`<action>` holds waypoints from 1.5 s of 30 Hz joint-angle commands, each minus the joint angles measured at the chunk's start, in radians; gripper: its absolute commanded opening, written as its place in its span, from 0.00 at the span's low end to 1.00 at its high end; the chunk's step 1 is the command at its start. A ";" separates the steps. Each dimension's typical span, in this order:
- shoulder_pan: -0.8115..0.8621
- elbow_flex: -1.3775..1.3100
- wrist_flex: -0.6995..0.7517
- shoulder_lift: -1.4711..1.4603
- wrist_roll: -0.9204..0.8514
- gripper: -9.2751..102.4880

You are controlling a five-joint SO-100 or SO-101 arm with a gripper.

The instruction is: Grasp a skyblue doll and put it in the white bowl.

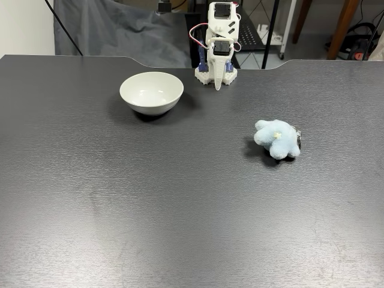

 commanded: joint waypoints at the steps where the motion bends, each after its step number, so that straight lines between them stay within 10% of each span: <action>1: 0.003 -0.009 -0.018 0.002 0.008 0.07; 35: -0.006 -0.008 -0.028 0.002 0.008 0.07; 45: -0.173 -0.199 -0.382 0.000 0.008 0.07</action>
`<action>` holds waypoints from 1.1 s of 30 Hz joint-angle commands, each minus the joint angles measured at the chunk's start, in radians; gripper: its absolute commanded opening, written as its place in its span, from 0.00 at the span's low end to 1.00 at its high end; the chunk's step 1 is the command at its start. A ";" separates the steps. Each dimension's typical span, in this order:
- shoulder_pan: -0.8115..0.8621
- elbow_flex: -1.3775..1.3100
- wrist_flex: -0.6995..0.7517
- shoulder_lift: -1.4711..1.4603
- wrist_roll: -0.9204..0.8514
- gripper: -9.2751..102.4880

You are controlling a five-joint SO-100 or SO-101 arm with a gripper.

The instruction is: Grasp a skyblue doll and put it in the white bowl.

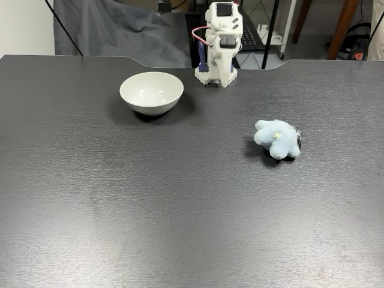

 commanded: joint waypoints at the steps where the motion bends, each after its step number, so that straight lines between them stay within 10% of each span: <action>1: -0.080 -0.209 -0.095 0.006 0.008 0.07; 7: -0.199 -0.540 0.051 -0.011 0.008 0.07; 19: -0.196 -1.316 0.805 -0.554 0.008 0.07; 33: -0.207 -1.868 0.810 -1.272 -0.008 0.08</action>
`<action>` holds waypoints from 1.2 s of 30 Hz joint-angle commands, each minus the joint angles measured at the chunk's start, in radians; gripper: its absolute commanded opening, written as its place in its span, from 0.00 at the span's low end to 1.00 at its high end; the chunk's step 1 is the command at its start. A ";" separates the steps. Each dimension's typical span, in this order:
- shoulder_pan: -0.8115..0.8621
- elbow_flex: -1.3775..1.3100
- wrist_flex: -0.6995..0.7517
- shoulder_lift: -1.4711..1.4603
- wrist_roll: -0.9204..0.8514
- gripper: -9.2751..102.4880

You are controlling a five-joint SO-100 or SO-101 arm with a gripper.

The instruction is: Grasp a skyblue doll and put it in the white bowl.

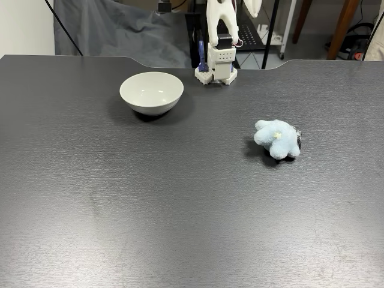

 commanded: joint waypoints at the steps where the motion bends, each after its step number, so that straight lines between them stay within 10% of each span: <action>1: -0.017 -0.199 0.043 -0.123 -0.008 0.08; 36: -0.227 -0.295 0.048 -0.773 -0.008 0.14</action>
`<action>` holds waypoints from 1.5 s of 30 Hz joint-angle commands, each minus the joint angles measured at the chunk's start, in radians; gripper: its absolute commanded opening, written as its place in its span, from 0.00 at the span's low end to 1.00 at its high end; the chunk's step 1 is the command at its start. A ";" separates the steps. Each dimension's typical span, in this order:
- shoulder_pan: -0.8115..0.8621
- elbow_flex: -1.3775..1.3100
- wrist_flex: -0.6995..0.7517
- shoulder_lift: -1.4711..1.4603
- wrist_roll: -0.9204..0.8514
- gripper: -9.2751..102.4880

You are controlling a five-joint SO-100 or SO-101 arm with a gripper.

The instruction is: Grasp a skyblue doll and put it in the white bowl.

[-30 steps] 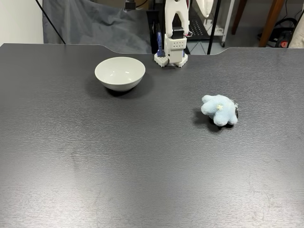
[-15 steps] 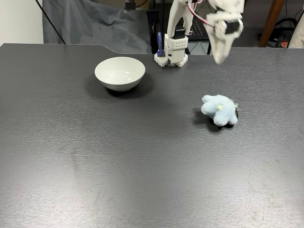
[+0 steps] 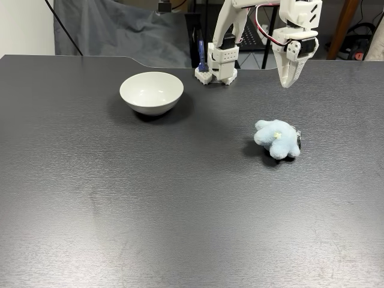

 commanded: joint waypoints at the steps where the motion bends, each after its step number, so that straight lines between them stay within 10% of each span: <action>1: -0.005 -0.048 0.049 0.026 -0.008 0.17; 14: 0.123 -0.046 0.051 0.031 -0.008 0.68; 45: 0.156 -0.046 0.051 -0.365 -0.238 0.69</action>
